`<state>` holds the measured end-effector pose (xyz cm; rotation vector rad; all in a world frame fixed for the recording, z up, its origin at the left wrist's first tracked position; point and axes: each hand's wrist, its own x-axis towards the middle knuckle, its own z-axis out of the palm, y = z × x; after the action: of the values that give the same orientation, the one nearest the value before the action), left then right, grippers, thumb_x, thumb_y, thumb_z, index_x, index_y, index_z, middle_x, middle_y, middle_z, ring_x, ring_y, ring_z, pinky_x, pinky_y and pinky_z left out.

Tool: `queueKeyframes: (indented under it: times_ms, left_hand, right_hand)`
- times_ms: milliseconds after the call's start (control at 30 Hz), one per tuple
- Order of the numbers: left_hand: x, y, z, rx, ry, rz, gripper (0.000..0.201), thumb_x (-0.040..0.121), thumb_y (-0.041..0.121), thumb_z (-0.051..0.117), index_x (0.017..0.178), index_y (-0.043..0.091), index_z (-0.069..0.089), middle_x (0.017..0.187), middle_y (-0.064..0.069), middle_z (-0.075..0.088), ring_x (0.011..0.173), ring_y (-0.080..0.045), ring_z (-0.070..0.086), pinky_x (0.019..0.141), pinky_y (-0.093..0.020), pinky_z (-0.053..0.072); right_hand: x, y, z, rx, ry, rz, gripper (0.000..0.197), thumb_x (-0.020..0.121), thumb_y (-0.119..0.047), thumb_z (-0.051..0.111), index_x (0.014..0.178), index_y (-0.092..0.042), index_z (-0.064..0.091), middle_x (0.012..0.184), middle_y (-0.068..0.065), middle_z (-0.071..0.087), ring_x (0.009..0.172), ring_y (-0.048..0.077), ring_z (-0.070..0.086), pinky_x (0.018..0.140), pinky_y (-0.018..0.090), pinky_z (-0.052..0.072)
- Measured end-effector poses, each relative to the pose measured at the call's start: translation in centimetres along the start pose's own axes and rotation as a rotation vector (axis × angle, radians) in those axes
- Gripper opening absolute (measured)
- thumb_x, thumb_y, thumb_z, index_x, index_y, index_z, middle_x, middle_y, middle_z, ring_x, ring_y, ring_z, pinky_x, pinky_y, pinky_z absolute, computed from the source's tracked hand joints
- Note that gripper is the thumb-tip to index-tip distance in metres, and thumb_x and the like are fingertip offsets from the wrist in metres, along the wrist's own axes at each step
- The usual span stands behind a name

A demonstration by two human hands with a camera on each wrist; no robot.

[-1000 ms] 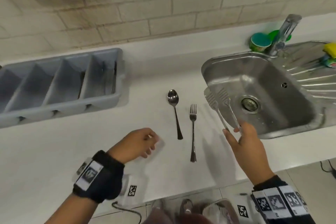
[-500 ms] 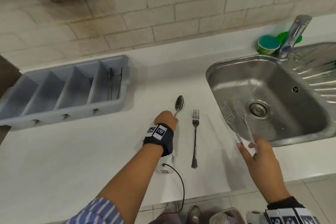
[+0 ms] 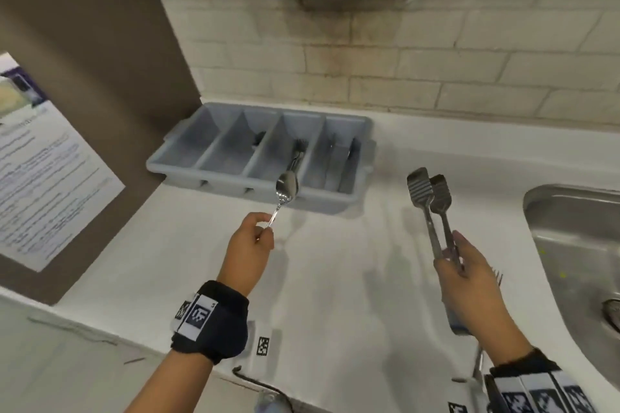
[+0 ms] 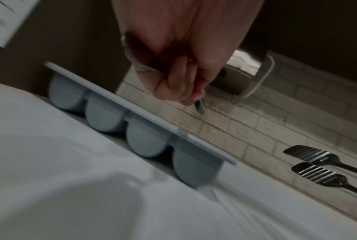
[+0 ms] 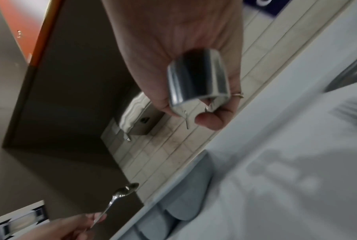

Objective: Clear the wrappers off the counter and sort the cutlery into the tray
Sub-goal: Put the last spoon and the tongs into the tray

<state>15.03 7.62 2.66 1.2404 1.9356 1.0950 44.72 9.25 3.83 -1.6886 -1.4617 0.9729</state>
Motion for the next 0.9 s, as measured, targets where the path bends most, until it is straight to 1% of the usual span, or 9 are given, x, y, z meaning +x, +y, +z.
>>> queueKeyframes:
  times_ms: [67,167,233,367,500,600,633,700,900]
  left_hand:
    - [1.4,-1.4,-3.2,-0.020,0.034,-0.019,0.025,0.090,-0.002,0.042,0.102,0.019,0.049,0.065,-0.002,0.055,0.060,-0.015,0.048,0.059,-0.021,0.039]
    - [4.2,-3.2,-7.0,-0.036,0.023,-0.017,0.028,0.089,-0.003,0.041,0.103,0.021,0.048,0.069,-0.004,0.056,0.060,-0.014,0.046,0.060,-0.021,0.039]
    - [6.2,-4.3,-8.9,-0.034,-0.018,0.016,0.029,0.090,-0.003,0.040,0.104,0.021,0.047,0.070,-0.003,0.057,0.061,-0.013,0.047,0.062,-0.019,0.039]
    - [9.3,-5.9,-11.8,-0.034,-0.130,0.082,0.029,0.092,-0.001,0.039,0.107,0.023,0.046,0.072,0.003,0.058,0.055,-0.003,0.049,0.060,-0.019,0.039]
    - [11.1,-6.1,-14.1,-0.024,-0.227,0.087,0.030,0.095,0.002,0.038,0.114,0.023,0.047,0.082,0.004,0.059,0.057,-0.003,0.048,0.057,-0.009,0.045]
    - [12.7,-5.0,-15.3,-0.022,-0.281,0.103,0.042,0.094,-0.002,0.036,0.130,0.018,0.046,0.105,-0.001,0.060,0.082,-0.011,0.055,0.077,-0.005,0.046]
    - [13.8,-4.4,-15.5,-0.027,-0.298,0.110,0.044,0.095,-0.003,0.036,0.134,0.015,0.042,0.113,-0.004,0.058,0.093,-0.016,0.055,0.090,-0.015,0.046]
    - [16.2,-3.1,-15.2,-0.033,-0.321,0.105,0.047,0.095,-0.003,0.035,0.140,0.011,0.034,0.121,-0.009,0.054,0.107,-0.022,0.052,0.094,-0.032,0.043]
    - [24.6,-0.8,-10.4,0.357,-0.339,0.014,0.044,0.091,-0.007,0.037,0.133,0.000,0.045,0.135,-0.023,0.052,0.127,-0.038,0.047,0.106,-0.039,0.038]
  right_hand:
    - [2.6,-3.1,3.6,-0.025,-0.048,-0.034,0.013,0.092,-0.013,0.049,0.104,-0.009,0.046,0.093,0.008,0.054,0.066,0.026,0.058,0.065,0.044,0.054]
    - [7.7,-7.3,9.4,-0.104,-0.033,-0.098,0.025,0.093,-0.016,0.046,0.115,-0.002,0.047,0.105,0.014,0.056,0.077,0.030,0.058,0.061,0.028,0.046]
    - [11.2,-10.2,13.1,-0.176,-0.014,-0.099,0.028,0.093,-0.011,0.046,0.116,0.005,0.049,0.101,0.020,0.057,0.078,0.032,0.057,0.058,0.026,0.042]
    - [17.6,-11.8,19.4,-0.400,0.010,0.053,0.031,0.091,-0.010,0.048,0.111,0.013,0.054,0.114,0.034,0.059,0.106,0.042,0.057,0.089,0.044,0.047]
    - [20.5,-11.5,22.8,-0.558,-0.039,0.165,0.032,0.093,-0.007,0.044,0.112,0.016,0.053,0.121,0.033,0.057,0.114,0.041,0.054,0.096,0.042,0.044]
    - [21.5,-10.6,23.9,-0.622,-0.115,0.191,0.034,0.095,-0.012,0.041,0.118,0.009,0.054,0.123,0.027,0.058,0.115,0.036,0.056,0.096,0.039,0.044]
    - [21.9,-10.1,24.2,-0.630,-0.125,0.197,0.033,0.094,-0.013,0.042,0.118,0.006,0.054,0.121,0.027,0.060,0.111,0.036,0.058,0.094,0.039,0.046]
    - [20.8,-10.4,24.0,-0.662,-0.114,0.150,0.032,0.092,-0.018,0.046,0.112,0.004,0.057,0.113,0.027,0.065,0.102,0.037,0.062,0.088,0.041,0.048]
    - [11.2,-11.6,21.6,-0.509,0.244,-0.226,0.023,0.080,-0.007,0.062,0.101,0.003,0.063,0.105,0.023,0.063,0.097,0.040,0.058,0.087,0.044,0.049]
